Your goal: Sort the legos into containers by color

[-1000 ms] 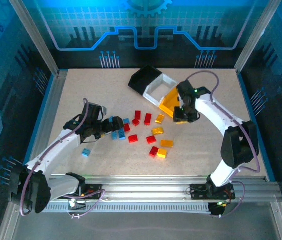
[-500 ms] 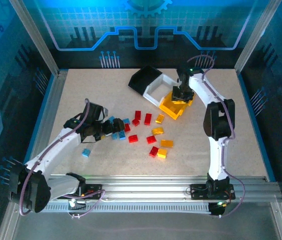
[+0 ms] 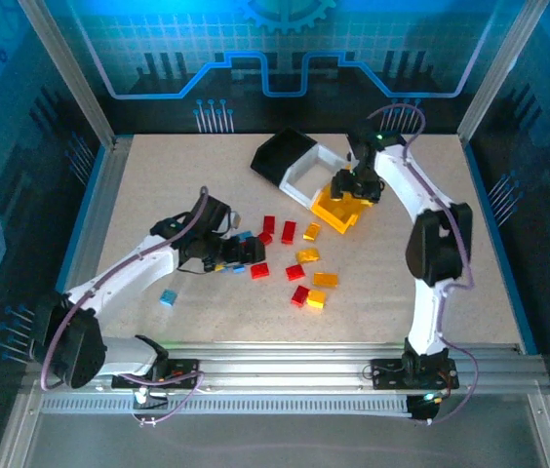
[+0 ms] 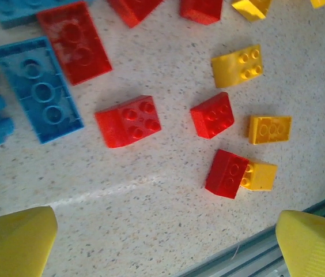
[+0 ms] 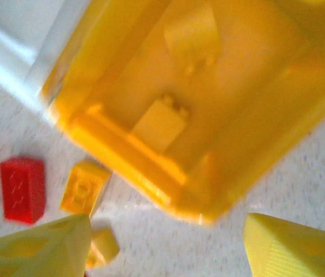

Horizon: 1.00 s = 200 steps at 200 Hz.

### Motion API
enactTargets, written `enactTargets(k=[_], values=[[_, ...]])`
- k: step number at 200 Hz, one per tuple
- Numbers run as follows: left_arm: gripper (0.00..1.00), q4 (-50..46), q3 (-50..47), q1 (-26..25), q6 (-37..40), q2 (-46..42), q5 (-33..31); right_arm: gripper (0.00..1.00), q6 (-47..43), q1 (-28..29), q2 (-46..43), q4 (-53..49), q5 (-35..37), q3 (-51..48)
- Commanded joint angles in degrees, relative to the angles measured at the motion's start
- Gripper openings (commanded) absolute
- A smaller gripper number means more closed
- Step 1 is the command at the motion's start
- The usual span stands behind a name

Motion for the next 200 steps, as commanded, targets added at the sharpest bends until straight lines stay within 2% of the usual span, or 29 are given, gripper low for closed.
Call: enactTargets(k=[1,24,56,70,93,157,200], values=[[0.99,2.4,0.8,-0.6,-0.5,1.0,-1.4,0.72,0.7,4.3,-10.2,-2.8,-1.7,-10.5],[0.99,6.3,-0.6,-0.5,-2.8,1.3,-1.3,0.75,3.5,10.1,-17.4,-0.5,-3.3,-24.7],[0.99,7.7,-0.6,-0.5,-4.0,2.8,-0.1,0.9,9.0,17.2,-19.3,4.3,-4.3,-35.2],[0.99,7.6,-0.5,-0.6,-4.0,2.5,-0.1,0.95,10.0,19.4,-17.7,5.1,-2.5,-35.4],[0.99,6.8,-1.0,-0.5,-3.4,0.7,-0.1,0.96,10.9,20.7,-13.9,6.0,-1.0,-34.3],[0.99,2.9,-4.9,0.7,-2.5,-6.8,-1.9,0.95,13.0,21.3,-7.2,9.9,0.4,-33.2],[0.99,1.8,-6.8,2.3,-3.0,-9.8,-1.8,0.91,13.4,21.3,-3.5,11.2,0.7,-32.1]])
